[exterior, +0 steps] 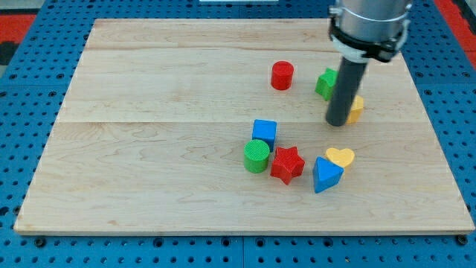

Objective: Push the yellow heart top right of the blue cube

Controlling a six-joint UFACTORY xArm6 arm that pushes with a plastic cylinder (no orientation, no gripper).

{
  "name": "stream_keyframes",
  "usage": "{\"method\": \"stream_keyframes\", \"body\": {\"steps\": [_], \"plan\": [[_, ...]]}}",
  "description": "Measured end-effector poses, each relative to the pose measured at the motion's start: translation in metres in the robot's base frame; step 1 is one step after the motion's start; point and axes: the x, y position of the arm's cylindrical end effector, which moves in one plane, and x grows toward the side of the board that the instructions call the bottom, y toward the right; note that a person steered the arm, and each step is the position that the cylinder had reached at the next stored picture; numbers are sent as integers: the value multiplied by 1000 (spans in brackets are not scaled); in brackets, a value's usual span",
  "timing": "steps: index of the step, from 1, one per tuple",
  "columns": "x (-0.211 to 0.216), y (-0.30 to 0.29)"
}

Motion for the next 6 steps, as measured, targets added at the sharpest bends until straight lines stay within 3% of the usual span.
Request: {"method": "stream_keyframes", "body": {"steps": [1,2,4,5,6], "plan": [[58,26],[91,7],[37,-88],[7,-87],[13,-97]]}}
